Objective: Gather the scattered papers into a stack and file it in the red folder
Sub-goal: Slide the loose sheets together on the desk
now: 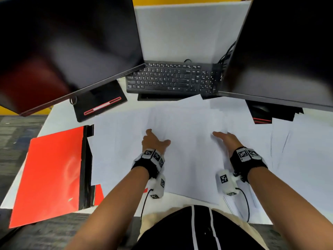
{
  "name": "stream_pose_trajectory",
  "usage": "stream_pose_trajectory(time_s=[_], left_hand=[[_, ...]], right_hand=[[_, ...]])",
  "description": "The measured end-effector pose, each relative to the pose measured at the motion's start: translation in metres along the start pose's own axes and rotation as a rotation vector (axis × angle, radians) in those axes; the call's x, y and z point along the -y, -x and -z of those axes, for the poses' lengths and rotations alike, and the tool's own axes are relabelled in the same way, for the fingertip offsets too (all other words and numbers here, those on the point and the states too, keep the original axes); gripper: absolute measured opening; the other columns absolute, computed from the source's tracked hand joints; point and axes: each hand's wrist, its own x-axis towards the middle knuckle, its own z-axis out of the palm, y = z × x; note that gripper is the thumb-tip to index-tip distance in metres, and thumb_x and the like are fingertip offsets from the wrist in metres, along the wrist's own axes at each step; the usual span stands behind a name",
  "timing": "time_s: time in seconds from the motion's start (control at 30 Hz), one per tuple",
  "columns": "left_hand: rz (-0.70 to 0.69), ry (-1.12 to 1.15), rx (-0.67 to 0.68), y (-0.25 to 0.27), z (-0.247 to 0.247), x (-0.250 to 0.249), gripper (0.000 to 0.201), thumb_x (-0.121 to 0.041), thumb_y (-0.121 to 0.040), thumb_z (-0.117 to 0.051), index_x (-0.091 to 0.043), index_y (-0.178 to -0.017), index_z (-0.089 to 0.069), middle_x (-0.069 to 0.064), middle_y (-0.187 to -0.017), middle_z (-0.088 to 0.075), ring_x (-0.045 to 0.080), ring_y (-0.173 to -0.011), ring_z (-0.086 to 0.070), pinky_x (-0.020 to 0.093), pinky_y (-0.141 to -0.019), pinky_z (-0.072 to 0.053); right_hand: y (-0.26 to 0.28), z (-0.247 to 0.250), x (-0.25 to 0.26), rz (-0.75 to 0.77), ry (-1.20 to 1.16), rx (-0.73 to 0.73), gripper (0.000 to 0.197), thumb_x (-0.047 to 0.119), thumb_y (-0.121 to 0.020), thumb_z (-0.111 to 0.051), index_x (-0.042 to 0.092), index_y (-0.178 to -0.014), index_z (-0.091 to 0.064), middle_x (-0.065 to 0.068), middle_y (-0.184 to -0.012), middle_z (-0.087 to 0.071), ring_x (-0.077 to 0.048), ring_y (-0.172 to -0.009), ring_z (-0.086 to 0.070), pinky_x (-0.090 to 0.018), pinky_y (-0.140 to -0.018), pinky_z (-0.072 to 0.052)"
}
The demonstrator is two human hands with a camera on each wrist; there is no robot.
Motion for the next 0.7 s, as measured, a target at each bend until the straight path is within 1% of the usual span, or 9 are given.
stream_pose_trajectory(time_s=[0.07, 0.13, 0.23, 0.33, 0.4, 0.47, 0.53, 0.63, 0.7], left_hand=[[0.033, -0.073, -0.059, 0.002, -0.007, -0.002, 0.085, -0.039, -0.08, -0.068, -0.008, -0.144, -0.022, 0.015, -0.142, -0.038, 0.032, -0.133, -0.036, 0.042, -0.104, -0.037], [0.048, -0.084, -0.074, 0.003, -0.012, -0.004, 0.077, -0.041, -0.085, -0.061, -0.005, -0.142, -0.024, 0.015, -0.139, -0.044, 0.033, -0.129, -0.043, 0.043, -0.103, -0.042], [0.045, -0.075, 0.026, 0.002, -0.015, -0.006, 0.072, -0.04, -0.09, -0.053, -0.003, -0.144, -0.024, 0.016, -0.138, -0.049, 0.034, -0.123, -0.052, 0.042, -0.1, -0.047], [-0.014, -0.172, 0.083, 0.005, -0.018, -0.007, 0.068, -0.043, -0.09, -0.051, -0.004, -0.141, -0.031, 0.014, -0.141, -0.039, 0.031, -0.129, -0.042, 0.041, -0.103, -0.043], [-0.072, -0.307, 0.075, 0.009, -0.02, -0.007, 0.066, -0.05, -0.089, -0.047, -0.005, -0.135, -0.038, 0.012, -0.138, -0.036, 0.029, -0.132, -0.034, 0.042, -0.103, -0.039], [-0.095, -0.392, 0.055, 0.011, -0.02, -0.008, 0.065, -0.057, -0.089, -0.042, -0.007, -0.13, -0.045, 0.011, -0.135, -0.038, 0.028, -0.13, -0.034, 0.043, -0.102, -0.038], [-0.035, -0.362, -0.005, 0.007, -0.012, -0.009, 0.063, -0.056, -0.089, -0.039, -0.008, -0.128, -0.048, 0.012, -0.133, -0.04, 0.03, -0.128, -0.035, 0.045, -0.102, -0.036], [0.194, -0.15, -0.165, -0.009, 0.008, -0.004, 0.057, -0.043, -0.088, -0.051, -0.006, -0.13, -0.043, 0.015, -0.136, -0.039, 0.033, -0.128, -0.036, 0.043, -0.103, -0.034], [0.285, -0.067, -0.159, -0.02, 0.022, 0.001, 0.06, -0.035, -0.086, -0.057, -0.006, -0.136, -0.04, 0.016, -0.14, -0.038, 0.033, -0.13, -0.038, 0.042, -0.106, -0.034]], right_hand=[[0.001, -0.001, -0.001, 0.012, 0.038, -0.026, 0.055, 0.019, -0.091, -0.061, 0.0, -0.138, -0.042, -0.015, -0.137, -0.05, -0.03, -0.123, -0.049, -0.03, -0.09, -0.038], [0.004, -0.003, 0.0, 0.019, 0.069, -0.062, 0.057, 0.017, -0.091, -0.06, -0.001, -0.14, -0.038, -0.017, -0.141, -0.046, -0.032, -0.129, -0.045, -0.033, -0.095, -0.036], [-0.002, -0.006, 0.0, 0.018, 0.122, -0.071, 0.06, 0.021, -0.088, -0.063, 0.0, -0.139, -0.038, -0.015, -0.14, -0.047, -0.031, -0.127, -0.046, -0.031, -0.088, -0.035], [-0.006, -0.007, 0.001, 0.015, 0.152, -0.076, 0.07, 0.024, -0.086, -0.066, 0.002, -0.143, -0.032, -0.012, -0.143, -0.043, -0.03, -0.13, -0.043, -0.032, -0.092, -0.035], [-0.009, -0.006, 0.001, 0.011, 0.195, -0.081, 0.065, 0.017, -0.084, -0.067, 0.001, -0.139, -0.038, -0.011, -0.136, -0.048, -0.031, -0.123, -0.049, -0.031, -0.09, -0.037], [-0.012, -0.004, -0.001, 0.019, 0.267, -0.08, 0.054, 0.006, -0.08, -0.067, -0.003, -0.13, -0.048, -0.013, -0.127, -0.057, -0.03, -0.107, -0.056, -0.031, -0.084, -0.04], [-0.015, -0.004, 0.0, 0.024, 0.331, -0.091, 0.046, -0.002, -0.08, -0.065, -0.007, -0.124, -0.052, -0.018, -0.123, -0.06, -0.032, -0.108, -0.058, -0.031, -0.085, -0.043], [-0.014, -0.005, 0.003, 0.026, 0.428, -0.103, 0.046, -0.001, -0.083, -0.064, -0.01, -0.126, -0.049, -0.023, -0.13, -0.055, -0.035, -0.12, -0.053, -0.033, -0.094, -0.042], [-0.015, -0.005, 0.005, 0.019, 0.466, -0.108, 0.05, 0.003, -0.086, -0.063, -0.01, -0.131, -0.044, -0.023, -0.136, -0.05, -0.035, -0.126, -0.049, -0.035, -0.102, -0.039]])
